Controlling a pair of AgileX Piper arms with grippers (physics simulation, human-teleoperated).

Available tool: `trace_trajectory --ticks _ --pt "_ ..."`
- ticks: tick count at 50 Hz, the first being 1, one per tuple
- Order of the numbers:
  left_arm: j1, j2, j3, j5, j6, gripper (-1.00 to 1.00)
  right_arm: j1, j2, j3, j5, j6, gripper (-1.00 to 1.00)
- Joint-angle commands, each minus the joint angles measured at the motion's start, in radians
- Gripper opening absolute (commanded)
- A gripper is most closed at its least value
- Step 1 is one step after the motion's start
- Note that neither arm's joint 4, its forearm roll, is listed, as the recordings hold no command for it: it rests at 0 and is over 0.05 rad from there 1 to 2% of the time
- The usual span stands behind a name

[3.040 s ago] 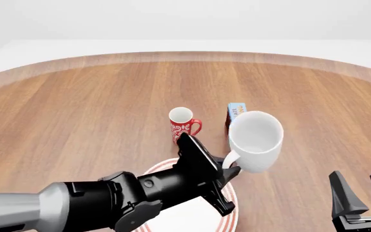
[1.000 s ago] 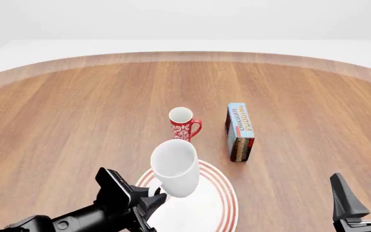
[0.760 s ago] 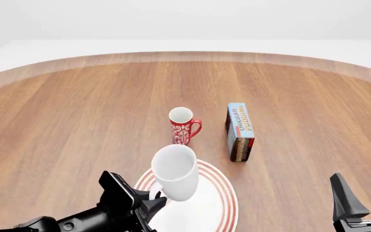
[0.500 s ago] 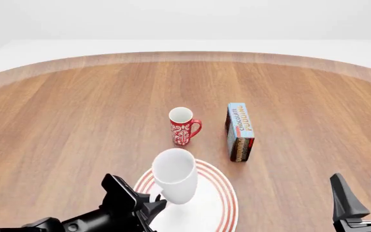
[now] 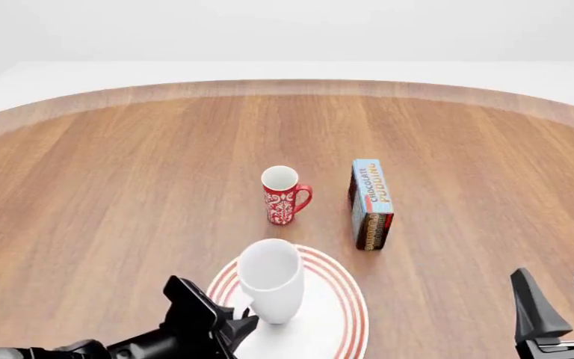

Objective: Pick up the white mug and put it on the plate, and put the chocolate pudding to the right of the plate.

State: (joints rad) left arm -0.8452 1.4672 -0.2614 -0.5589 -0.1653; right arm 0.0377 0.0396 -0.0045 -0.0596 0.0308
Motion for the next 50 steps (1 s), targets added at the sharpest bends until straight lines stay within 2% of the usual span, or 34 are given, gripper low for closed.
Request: trace_trajectory --ticks 1,29,30,50 --pt "-0.003 0.028 0.003 -0.028 -0.011 -1.0 -0.001 -0.002 0.0 0.001 -0.001 1.0" --pt "-0.012 0.101 0.025 -0.103 -0.045 -1.0 0.0 -0.004 0.0 0.003 -0.001 1.0" --pt "-0.009 0.098 0.025 -0.101 -0.044 1.0 0.0 -0.004 0.0 0.003 -0.001 1.0" --pt "-0.002 0.09 0.041 -0.109 -0.048 1.0 0.0 -0.002 0.0 0.0 -0.002 1.0"
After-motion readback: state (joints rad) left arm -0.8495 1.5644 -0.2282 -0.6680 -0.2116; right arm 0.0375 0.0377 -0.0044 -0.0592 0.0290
